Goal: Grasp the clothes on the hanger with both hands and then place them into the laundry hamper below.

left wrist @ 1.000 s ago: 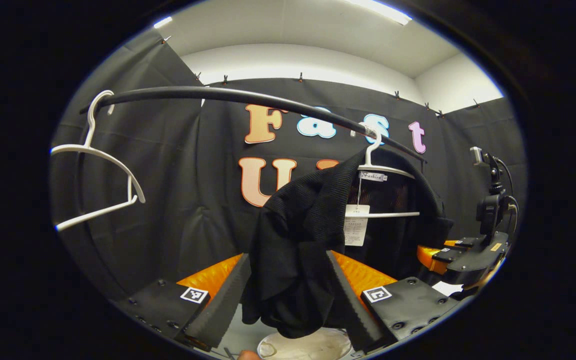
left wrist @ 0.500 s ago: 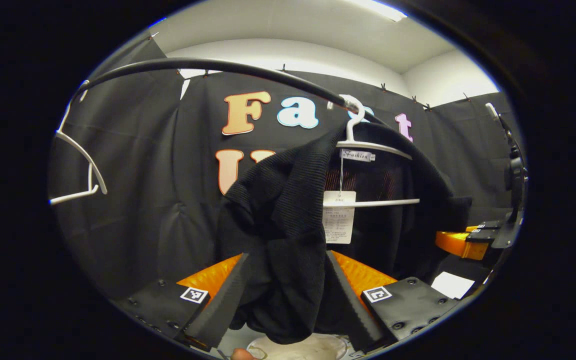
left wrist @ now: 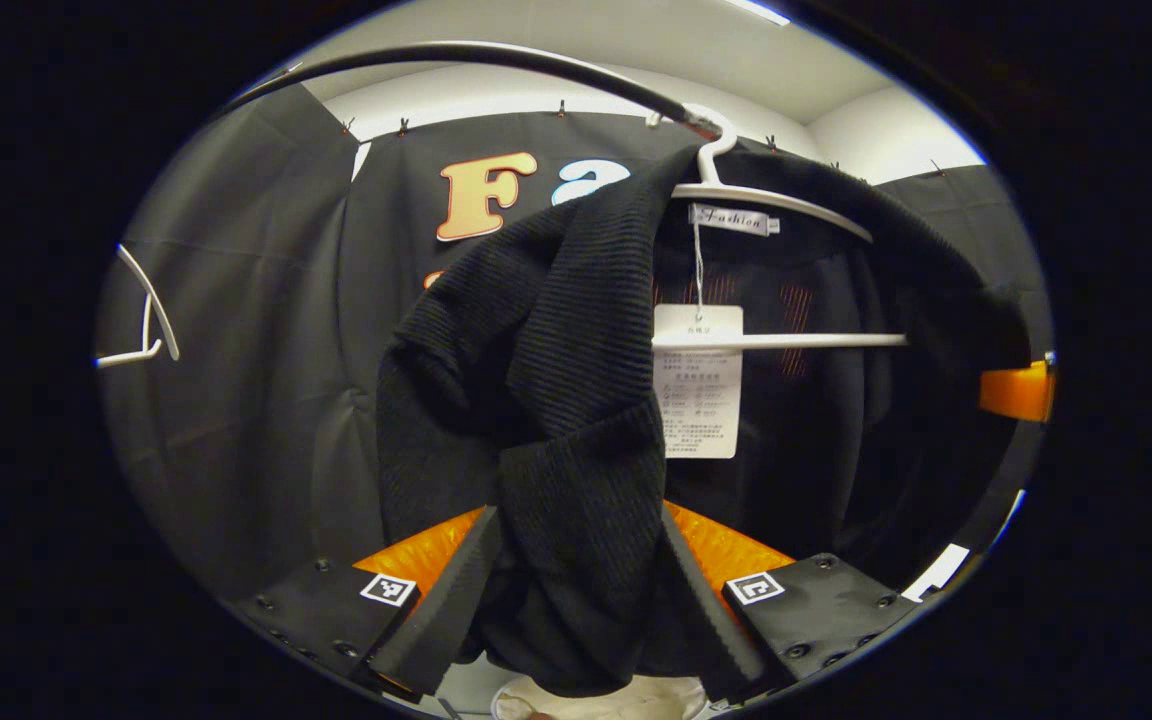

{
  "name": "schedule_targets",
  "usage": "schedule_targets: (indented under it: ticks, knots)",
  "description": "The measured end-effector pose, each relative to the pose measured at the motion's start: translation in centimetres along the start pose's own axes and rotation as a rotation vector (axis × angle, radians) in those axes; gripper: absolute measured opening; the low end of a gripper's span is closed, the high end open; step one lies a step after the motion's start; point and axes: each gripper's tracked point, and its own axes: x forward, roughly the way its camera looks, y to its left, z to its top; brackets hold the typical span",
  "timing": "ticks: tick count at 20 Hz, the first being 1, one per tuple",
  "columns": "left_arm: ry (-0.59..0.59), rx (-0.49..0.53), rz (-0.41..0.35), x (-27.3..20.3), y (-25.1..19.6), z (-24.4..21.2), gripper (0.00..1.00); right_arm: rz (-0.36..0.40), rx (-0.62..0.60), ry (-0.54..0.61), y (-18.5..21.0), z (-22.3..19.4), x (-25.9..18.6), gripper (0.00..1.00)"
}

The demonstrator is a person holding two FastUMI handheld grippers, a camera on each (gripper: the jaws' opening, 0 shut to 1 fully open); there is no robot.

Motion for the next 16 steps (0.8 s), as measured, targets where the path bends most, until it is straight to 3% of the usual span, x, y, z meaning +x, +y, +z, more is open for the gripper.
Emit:
schedule_targets:
  ticks: [2, 3, 8, 9, 11, 13, 16]
  knots:
    - [0.018, 0.004, 0.016, 0.8, 0.7, -0.5, 0.97, -0.007, 0.003, -0.020, -0.5, 1.0, -0.3, 0.03]
    - [0.018, 0.003, 0.025, 0.8, 1.2, -0.4, 0.94, -0.013, 0.002, -0.034, -1.0, 1.6, -0.4, 0.03]
    - [0.005, 0.027, 0.090, 0.2, 4.7, 1.4, 0.67, -0.046, -0.021, -0.093, -3.4, 5.1, -0.1, 0.02]
    - [-0.003, 0.032, 0.089, 0.2, 5.2, 2.0, 0.48, -0.054, -0.029, -0.107, -4.0, 6.0, 0.2, 0.02]
    - [-0.008, 0.040, 0.082, 0.0, 6.2, 2.8, 0.34, -0.067, -0.045, -0.133, -5.0, 7.8, 0.9, 0.02]
    - [-0.015, 0.053, 0.085, -0.5, 6.9, 3.6, 0.12, -0.068, -0.049, -0.158, -5.6, 9.6, 1.8, 0.00]
    - [-0.029, 0.083, 0.094, -0.7, 8.2, 4.5, 0.14, -0.067, -0.078, -0.176, -6.6, 11.2, 3.7, 0.01]
